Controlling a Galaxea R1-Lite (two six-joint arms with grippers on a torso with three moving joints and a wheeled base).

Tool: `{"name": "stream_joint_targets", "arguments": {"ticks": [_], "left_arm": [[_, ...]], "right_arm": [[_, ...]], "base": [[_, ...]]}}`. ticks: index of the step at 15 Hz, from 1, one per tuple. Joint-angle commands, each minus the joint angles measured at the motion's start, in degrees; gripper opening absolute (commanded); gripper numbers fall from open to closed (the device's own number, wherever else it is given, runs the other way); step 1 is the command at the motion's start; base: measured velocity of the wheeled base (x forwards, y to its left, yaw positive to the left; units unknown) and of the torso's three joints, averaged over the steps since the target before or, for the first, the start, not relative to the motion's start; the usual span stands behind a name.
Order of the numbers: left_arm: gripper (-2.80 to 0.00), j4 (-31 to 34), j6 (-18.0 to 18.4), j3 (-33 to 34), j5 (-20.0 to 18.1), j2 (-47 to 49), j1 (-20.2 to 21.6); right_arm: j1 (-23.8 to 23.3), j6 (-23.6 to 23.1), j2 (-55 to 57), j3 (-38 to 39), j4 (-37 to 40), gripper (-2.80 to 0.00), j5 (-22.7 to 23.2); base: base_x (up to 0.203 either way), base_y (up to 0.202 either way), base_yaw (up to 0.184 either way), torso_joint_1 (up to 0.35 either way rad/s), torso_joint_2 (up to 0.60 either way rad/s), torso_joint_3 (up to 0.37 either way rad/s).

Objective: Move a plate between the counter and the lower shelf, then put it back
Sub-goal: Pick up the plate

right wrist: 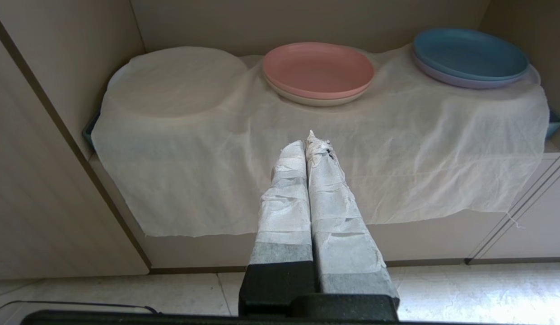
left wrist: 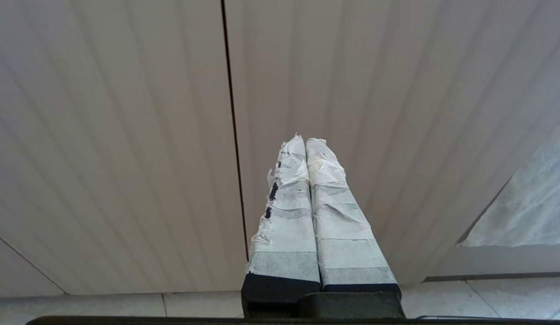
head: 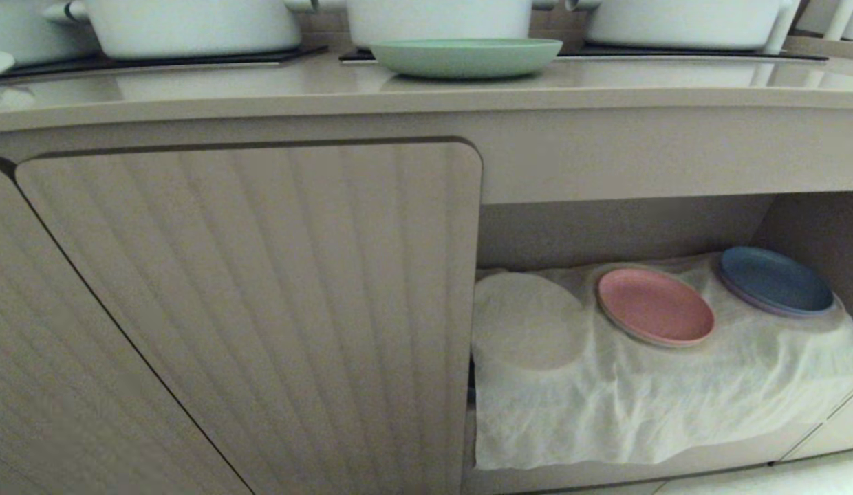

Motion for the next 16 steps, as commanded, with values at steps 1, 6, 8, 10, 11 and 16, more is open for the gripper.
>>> {"name": "stream_joint_targets", "arguments": {"ticks": [1, 6, 8, 10, 11, 16], "left_arm": [[-2.80, -0.04, 0.05, 0.00, 0.02, -0.02, 0.00], [-2.80, -0.04, -0.03, 0.00, 0.02, -0.02, 0.00], [-2.80, -0.04, -0.02, 0.00, 0.02, -0.02, 0.00], [-2.80, -0.04, 0.00, 0.00, 0.02, -0.02, 0.00], [-2.80, -0.04, -0.03, 0.00, 0.02, -0.02, 0.00], [-2.80, -0.04, 0.00, 0.00, 0.02, -0.02, 0.00]], "right_arm": [[0.01, -0.11, 0.07, 0.01, -0.01, -2.80, -0.02], [0.01, -0.11, 0.07, 0.01, -0.01, -2.80, 0.06], [0.01, -0.11, 0.07, 0.01, -0.01, -2.80, 0.06], [0.01, -0.20, 0.07, 0.01, -0.01, -2.80, 0.06], [0.01, -0.28, 0.07, 0.01, -0.01, -2.80, 0.06], [0.01, -0.64, 0.07, 0.01, 0.08, -2.80, 0.06]], "base": [[0.000, 0.000, 0.000, 0.000, 0.00, 0.000], [0.000, 0.000, 0.000, 0.000, 0.00, 0.000], [0.000, 0.000, 0.000, 0.000, 0.00, 0.000], [0.000, 0.000, 0.000, 0.000, 0.00, 0.000], [0.000, 0.000, 0.000, 0.000, 0.00, 0.000], [0.000, 0.000, 0.000, 0.033, -0.14, -0.130]]}}
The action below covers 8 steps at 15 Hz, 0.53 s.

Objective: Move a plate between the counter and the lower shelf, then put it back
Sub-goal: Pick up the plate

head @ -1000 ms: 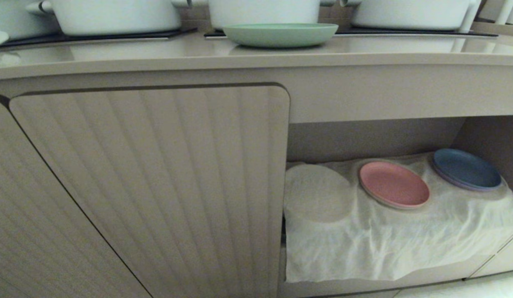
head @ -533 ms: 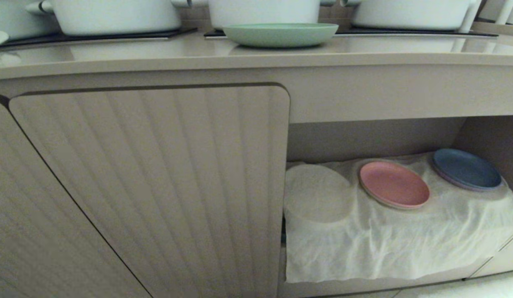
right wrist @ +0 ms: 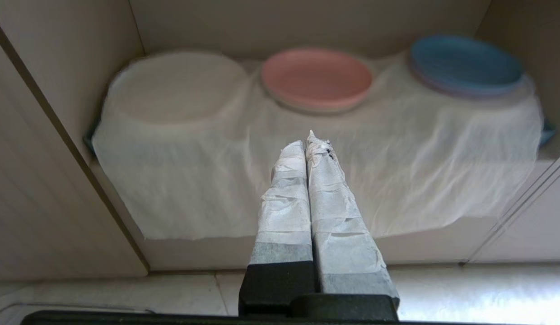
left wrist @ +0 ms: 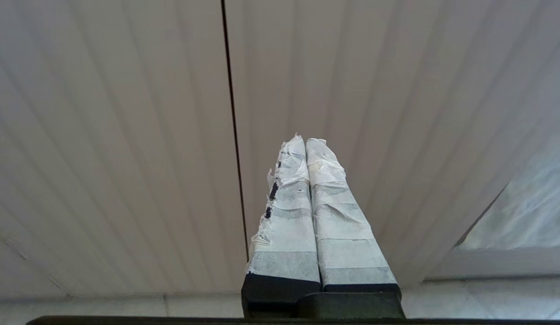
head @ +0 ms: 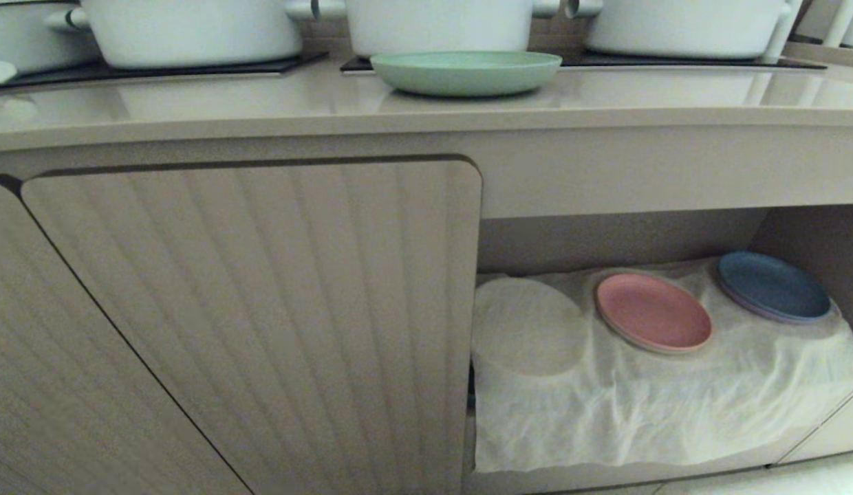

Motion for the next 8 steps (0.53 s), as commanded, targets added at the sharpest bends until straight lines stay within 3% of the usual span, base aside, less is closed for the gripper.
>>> {"name": "stream_joint_targets", "arguments": {"ticks": [1, 8], "left_arm": [[-2.80, -0.01, -0.06, 0.00, 0.02, -0.02, 0.00], [-2.80, -0.01, 0.02, 0.00, 0.02, -0.02, 0.00]], "right_arm": [[0.01, -0.03, 0.07, 0.01, 0.05, -2.80, 0.03], [0.01, 0.06, 0.07, 0.01, -0.04, -2.80, 0.03]], "base": [[0.000, 0.000, 0.000, 0.046, -0.14, -0.290], [0.000, 0.000, 0.000, 0.179, -0.50, -0.294]]}}
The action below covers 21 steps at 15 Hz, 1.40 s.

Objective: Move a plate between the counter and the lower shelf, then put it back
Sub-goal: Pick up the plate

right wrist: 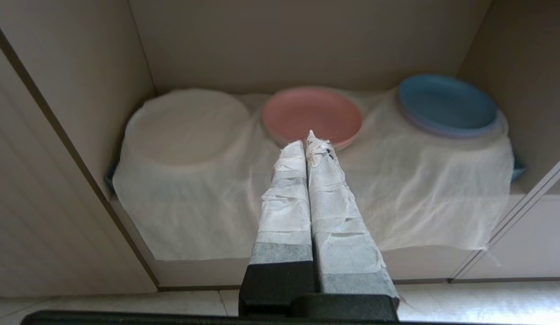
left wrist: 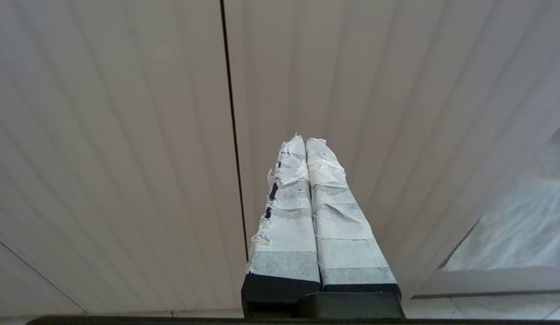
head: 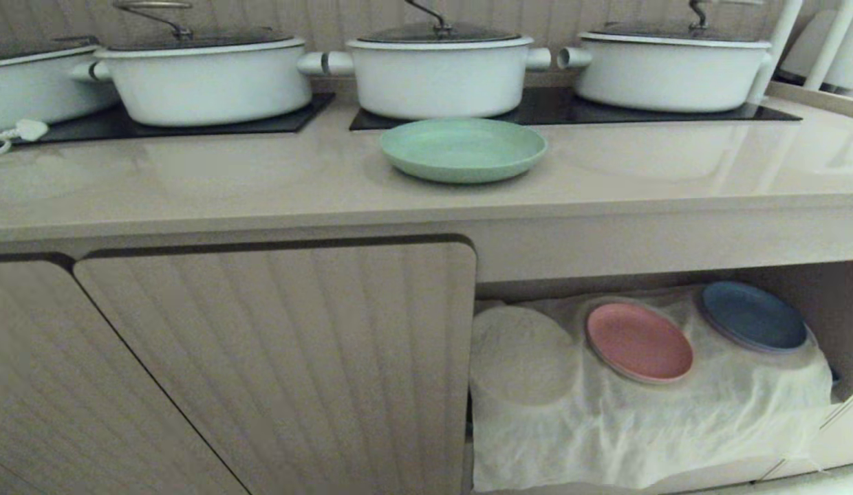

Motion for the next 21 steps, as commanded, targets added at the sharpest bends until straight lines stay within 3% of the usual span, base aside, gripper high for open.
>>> {"name": "stream_joint_targets", "arguments": {"ticks": [1, 21], "left_arm": [[-2.80, -0.01, -0.09, 0.00, 0.02, -0.02, 0.00], [-2.80, -0.01, -0.10, 0.00, 0.02, -0.02, 0.00]], "right_arm": [[0.01, -0.02, 0.07, 0.01, -0.02, -2.80, 0.04], [0.01, -1.17, 0.07, 0.01, 0.07, -2.80, 0.04]], "base": [[0.000, 0.000, 0.000, 0.188, -0.48, -0.281], [0.000, 0.000, 0.000, 0.236, -0.52, -0.289]]}}
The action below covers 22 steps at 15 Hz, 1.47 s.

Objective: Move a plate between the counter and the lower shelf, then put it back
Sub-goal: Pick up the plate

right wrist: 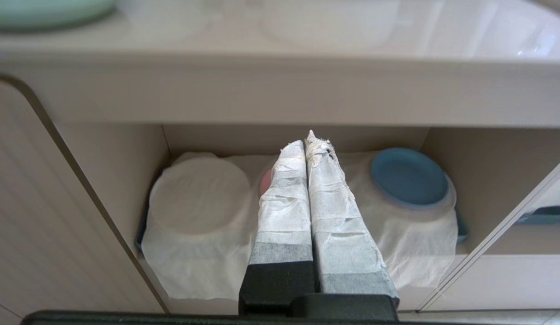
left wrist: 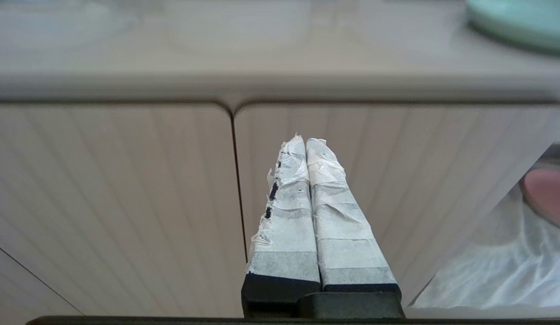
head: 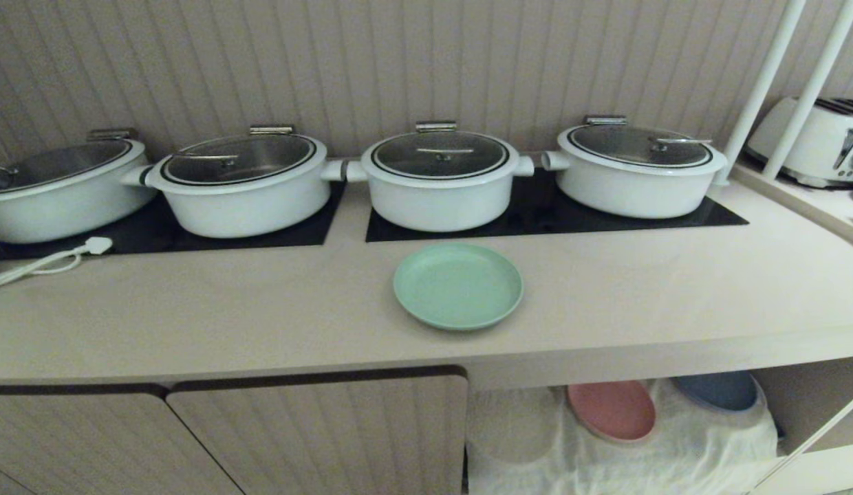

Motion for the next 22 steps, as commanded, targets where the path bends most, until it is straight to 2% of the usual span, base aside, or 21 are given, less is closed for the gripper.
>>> {"name": "stream_joint_targets", "arguments": {"ticks": [1, 22], "left_arm": [[-2.80, -0.01, 0.02, 0.00, 0.04, -0.02, 0.00], [-2.80, -0.01, 0.02, 0.00, 0.04, -0.02, 0.00]], "right_arm": [[0.01, -0.14, 0.07, 0.01, 0.07, -2.80, 0.04], [0.01, 0.03, 0.07, 0.01, -0.02, -2.80, 0.04]], "base": [[0.000, 0.000, 0.000, 0.300, -0.62, -0.330], [0.000, 0.000, 0.000, 0.177, -0.35, -0.184]]}}
